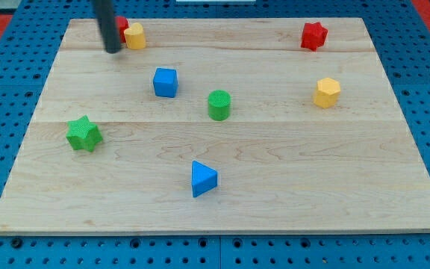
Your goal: Push the yellow to the top center of the board
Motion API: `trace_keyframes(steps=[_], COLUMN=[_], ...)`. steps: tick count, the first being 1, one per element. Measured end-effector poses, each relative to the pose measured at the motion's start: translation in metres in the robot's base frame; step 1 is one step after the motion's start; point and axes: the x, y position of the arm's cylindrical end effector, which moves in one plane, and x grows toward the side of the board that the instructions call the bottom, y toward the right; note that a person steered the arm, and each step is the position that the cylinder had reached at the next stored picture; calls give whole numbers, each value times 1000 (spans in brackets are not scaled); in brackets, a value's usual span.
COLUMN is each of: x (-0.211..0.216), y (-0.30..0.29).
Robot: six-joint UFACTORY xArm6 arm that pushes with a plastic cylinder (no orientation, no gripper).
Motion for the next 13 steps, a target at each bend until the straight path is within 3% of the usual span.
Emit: trace_keyframes(steps=[2, 4, 6, 7, 9, 10, 11, 13], x=[-13, -7, -21, -32, -31, -58, -65, -30], y=[13, 134, 84, 87, 151, 112, 135, 189])
